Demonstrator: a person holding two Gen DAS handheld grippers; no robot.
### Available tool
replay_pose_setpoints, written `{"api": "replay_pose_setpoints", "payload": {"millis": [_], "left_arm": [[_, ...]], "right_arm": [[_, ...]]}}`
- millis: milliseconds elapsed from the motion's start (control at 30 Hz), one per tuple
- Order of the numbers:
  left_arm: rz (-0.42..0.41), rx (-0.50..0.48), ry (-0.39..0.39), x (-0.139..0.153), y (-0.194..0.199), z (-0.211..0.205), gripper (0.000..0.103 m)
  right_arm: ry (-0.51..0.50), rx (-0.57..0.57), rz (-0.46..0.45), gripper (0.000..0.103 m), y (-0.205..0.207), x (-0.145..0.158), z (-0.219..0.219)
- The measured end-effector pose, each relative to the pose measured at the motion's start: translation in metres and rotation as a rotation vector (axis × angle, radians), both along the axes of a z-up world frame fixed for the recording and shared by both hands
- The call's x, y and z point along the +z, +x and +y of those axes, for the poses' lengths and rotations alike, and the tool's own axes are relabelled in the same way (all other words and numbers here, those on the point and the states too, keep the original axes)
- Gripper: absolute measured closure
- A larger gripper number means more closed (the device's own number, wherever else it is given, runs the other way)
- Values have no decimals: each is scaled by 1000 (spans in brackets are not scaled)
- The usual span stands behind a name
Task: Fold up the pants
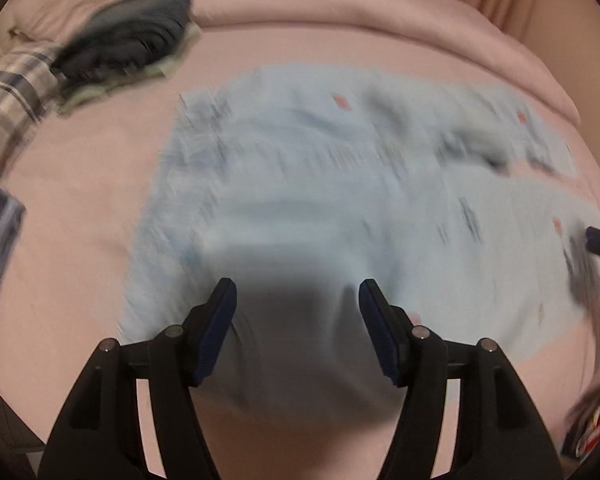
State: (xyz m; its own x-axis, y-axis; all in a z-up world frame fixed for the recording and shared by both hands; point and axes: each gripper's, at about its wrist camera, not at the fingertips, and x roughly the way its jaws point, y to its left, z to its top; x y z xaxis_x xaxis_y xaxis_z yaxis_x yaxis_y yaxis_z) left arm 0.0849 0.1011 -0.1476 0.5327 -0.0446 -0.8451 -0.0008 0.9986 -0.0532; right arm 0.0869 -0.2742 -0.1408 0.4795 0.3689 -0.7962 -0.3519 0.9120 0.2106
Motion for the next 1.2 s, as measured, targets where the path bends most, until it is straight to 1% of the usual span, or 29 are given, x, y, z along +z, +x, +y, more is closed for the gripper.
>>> {"api": "replay_pose_setpoints", "payload": {"millis": [33, 67, 133, 200, 267, 367, 400, 467, 533, 633, 667, 733, 767, 800, 833, 900, 933, 967, 1000, 1033, 1067, 1100, 1167, 1200], "left_arm": [[-35, 34, 10, 6, 10, -4, 39], [-64, 42, -2, 11, 26, -4, 39], [-92, 29, -21, 16, 51, -9, 39], [-89, 23, -40, 16, 84, -14, 39], [-73, 22, -52, 16, 120, -12, 39], [-59, 29, -2, 17, 156, -7, 39], [-54, 16, 34, 16, 171, -3, 39], [-43, 4, 94, 15, 184, 9, 38], [-26, 16, 108, 10, 193, 28, 37], [-7, 22, 101, 3, 200, 49, 26], [7, 18, 97, -3, 204, 55, 22], [31, 16, 91, -13, 206, 65, 22], [34, 12, 68, -16, 209, 68, 23], [51, -9, -1, -21, 212, 72, 23], [72, -18, -43, -24, 218, 85, 22], [105, -18, -88, -34, 229, 92, 23], [104, -15, -98, -36, 235, 96, 26], [95, -7, -97, -35, 235, 96, 38], [88, 1, -89, -34, 238, 98, 46], [80, 2, -114, -32, 239, 100, 57], [71, 5, -136, -31, 235, 99, 62], [56, 13, -139, -29, 234, 99, 63], [12, 39, -109, -24, 229, 96, 71], [-20, 58, -83, -20, 227, 94, 72]], "right_arm": [[12, -19, -20, 57, 11, 3, 0], [23, -36, -50, 57, 27, 9, 1], [22, -44, -87, 57, 52, 21, 18], [14, -21, -115, 57, 86, 31, 40], [-1, -9, -117, 57, 110, 34, 56], [-25, 38, -86, 57, 148, 40, 68], [-50, 55, -93, 57, 158, 43, 69], [-107, 135, -111, 57, 179, 46, 82], [-136, 204, -99, 56, 194, 46, 90], [-176, 294, -70, 53, 215, 33, 111], [-181, 318, -46, 52, 222, 27, 116], [-203, 357, -22, 51, 233, 16, 125], [-227, 382, 4, 51, 239, 6, 135], [-239, 402, 21, 51, 241, 2, 135], [-271, 427, 54, 51, 244, -10, 143], [-309, 460, 106, 51, 247, -26, 150], [-324, 472, 114, 51, 246, -32, 153], [-327, 475, 113, 51, 245, -34, 154], [-329, 475, 113, 53, 244, -34, 156], [-336, 486, 109, 60, 241, -33, 158], [-363, 505, 95, 82, 236, -31, 162], [-387, 521, 82, 92, 232, -29, 164], [-438, 553, 31, 94, 221, -23, 173], [-457, 548, -7, 94, 218, -18, 177]]}}
